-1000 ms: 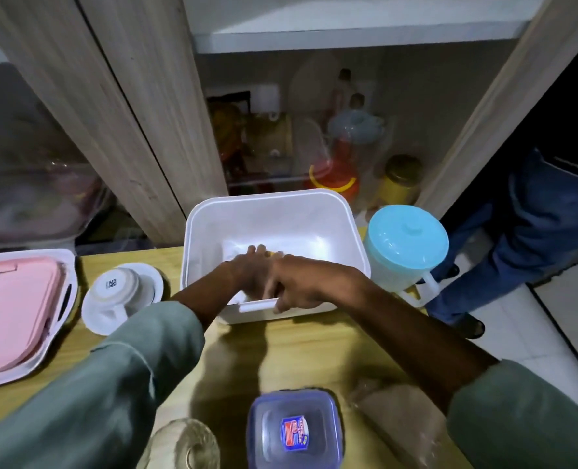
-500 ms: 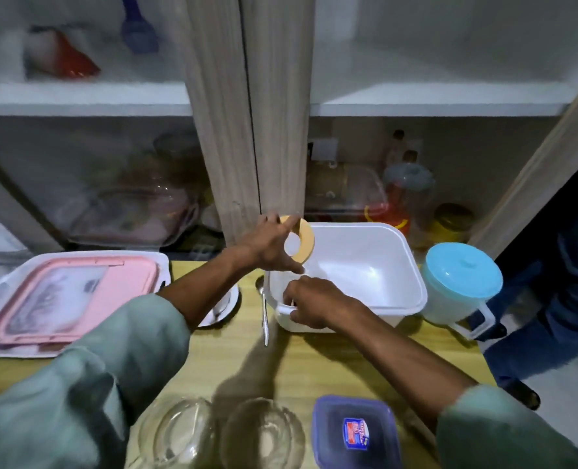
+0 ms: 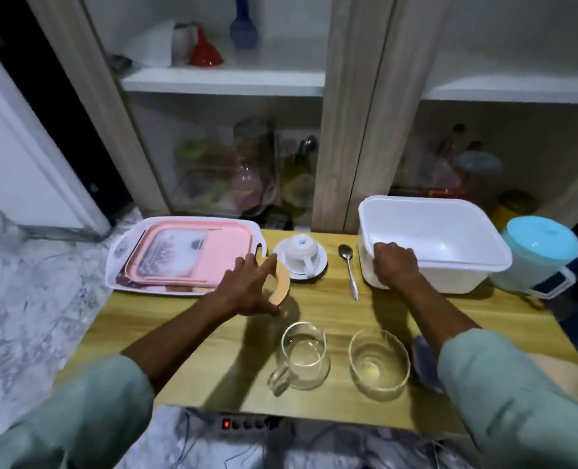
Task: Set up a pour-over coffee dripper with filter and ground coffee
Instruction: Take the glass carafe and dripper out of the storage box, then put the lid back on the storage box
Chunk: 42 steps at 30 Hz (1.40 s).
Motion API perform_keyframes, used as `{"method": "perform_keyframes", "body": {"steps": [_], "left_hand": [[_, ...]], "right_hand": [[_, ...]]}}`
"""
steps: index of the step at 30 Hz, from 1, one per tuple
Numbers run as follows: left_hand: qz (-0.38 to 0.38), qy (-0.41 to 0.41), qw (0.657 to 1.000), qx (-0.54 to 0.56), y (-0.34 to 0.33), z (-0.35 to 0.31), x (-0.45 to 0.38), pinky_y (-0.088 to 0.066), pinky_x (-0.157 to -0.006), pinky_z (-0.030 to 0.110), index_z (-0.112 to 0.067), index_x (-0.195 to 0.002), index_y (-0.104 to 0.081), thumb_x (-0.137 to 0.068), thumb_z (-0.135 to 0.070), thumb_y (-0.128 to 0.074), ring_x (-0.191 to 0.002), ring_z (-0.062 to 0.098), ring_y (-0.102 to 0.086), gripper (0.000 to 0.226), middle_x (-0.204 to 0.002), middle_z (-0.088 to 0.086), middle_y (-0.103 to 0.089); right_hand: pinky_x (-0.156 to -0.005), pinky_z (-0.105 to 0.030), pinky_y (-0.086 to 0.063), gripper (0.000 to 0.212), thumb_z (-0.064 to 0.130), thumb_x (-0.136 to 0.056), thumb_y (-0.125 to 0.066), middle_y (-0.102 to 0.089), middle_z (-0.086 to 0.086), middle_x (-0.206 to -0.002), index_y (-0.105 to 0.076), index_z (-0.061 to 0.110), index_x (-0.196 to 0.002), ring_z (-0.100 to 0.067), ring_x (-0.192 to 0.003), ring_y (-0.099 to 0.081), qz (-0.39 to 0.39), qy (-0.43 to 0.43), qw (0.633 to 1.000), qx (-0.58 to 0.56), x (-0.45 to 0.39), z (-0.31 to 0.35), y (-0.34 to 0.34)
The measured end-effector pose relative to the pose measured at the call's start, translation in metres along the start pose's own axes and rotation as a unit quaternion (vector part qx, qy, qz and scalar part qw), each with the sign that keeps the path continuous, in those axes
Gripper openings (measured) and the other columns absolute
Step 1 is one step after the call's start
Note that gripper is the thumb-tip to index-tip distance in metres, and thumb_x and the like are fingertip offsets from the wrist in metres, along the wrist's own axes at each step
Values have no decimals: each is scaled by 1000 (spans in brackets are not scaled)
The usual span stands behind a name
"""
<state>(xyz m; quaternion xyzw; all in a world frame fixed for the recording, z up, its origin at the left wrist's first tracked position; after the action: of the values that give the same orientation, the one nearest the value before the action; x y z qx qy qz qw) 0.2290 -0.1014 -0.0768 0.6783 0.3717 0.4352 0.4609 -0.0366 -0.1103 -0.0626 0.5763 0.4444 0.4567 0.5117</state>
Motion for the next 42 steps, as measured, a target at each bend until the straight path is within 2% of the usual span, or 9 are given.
{"method": "perform_keyframes", "body": {"steps": [6, 13, 17, 21, 24, 29, 33, 37, 42], "left_hand": [[79, 31, 996, -22, -76, 63, 44, -42, -98, 48, -27, -150, -10, -64, -53, -76, -129, 36, -32, 111, -140, 16, -32], [136, 38, 989, -36, -125, 75, 55, -39, -102, 52, -27, -149, -9, -61, -60, -76, -131, 37, -29, 116, -142, 17, -31], [155, 45, 987, -14, -119, 76, 54, -33, -108, 53, -27, -150, -4, -56, -69, -74, -137, 36, -24, 125, -148, 16, -25], [76, 71, 993, 51, -69, 90, 37, -32, -111, 49, -24, -152, -9, -65, -67, -70, -142, 33, -24, 115, -156, 14, -21], [8, 91, 992, 82, -29, 119, 28, -33, -112, 45, -20, -151, -17, -77, -61, -63, -140, 34, -29, 96, -153, 18, -28], [-37, 160, 982, 89, 12, 189, 3, -36, -107, 44, -10, -147, -24, -87, -50, -57, -132, 38, -38, 79, -144, 23, -38], [-46, 185, 978, 82, 21, 245, -22, -38, -104, 42, -7, -145, -28, -89, -48, -55, -128, 39, -43, 74, -138, 25, -45], [-39, 204, 975, 78, 16, 298, -50, -37, -102, 42, -5, -140, -33, -89, -44, -56, -127, 40, -43, 68, -137, 26, -46], [-32, 211, 971, 108, 1, 337, -69, -43, -98, 44, 2, -128, -40, -90, -35, -56, -120, 42, -49, 55, -128, 28, -53]], "right_hand": [[-94, -39, -41, 29, 9, -90, -48, -64, -17, -117, -50, 5, -119, -35, -111, -58, -8, -28, 999, 22, 5, 4, -6], [-93, -39, -42, 30, 11, -90, -52, -64, -21, -114, -50, 2, -119, -38, -107, -59, -13, -34, 999, 20, 4, 7, -10], [-104, -42, -35, 45, 20, -91, -52, -53, -22, -127, -44, 1, -131, -38, -119, -49, -17, -40, 998, 40, 7, 14, -7], [-103, -42, -33, 37, 22, -92, -52, -53, -21, -127, -51, 3, -124, -36, -119, -46, -97, 10, 995, -2, -5, 59, 20], [-101, -40, -34, 35, 25, -92, -53, -54, -19, -128, -55, 4, -120, -35, -120, -45, -77, 55, 994, -50, -12, 112, 29], [-99, -38, -39, 38, 25, -92, -53, -58, -16, -130, -55, 8, -125, -34, -121, -50, -46, 110, 984, -129, -26, 205, 29], [-95, -37, -45, 36, 21, -92, -50, -58, -16, -132, -56, 8, -126, -33, -120, -54, 35, 78, 978, -192, -48, 254, 3], [-85, -35, -48, 24, 15, -93, -46, -59, -16, -123, -55, 6, -114, -34, -111, -59, 88, 20, 979, -181, -65, 282, -35], [-79, -35, -48, 27, 5, -85, -55, -50, -16, -137, -55, 2, -112, -33, -109, -62, 140, -59, 967, -205, -71, 288, -77]]}}
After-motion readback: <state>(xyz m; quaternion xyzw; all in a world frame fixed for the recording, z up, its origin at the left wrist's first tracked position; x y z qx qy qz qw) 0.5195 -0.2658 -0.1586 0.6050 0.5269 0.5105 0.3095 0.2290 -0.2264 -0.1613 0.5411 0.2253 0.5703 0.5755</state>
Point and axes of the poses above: each hand's wrist, its own x-axis away from the middle knuckle, its own y-axis out of the back of the hand, z = x × y, the point moved 8 cm from there along -x, towards the middle knuckle
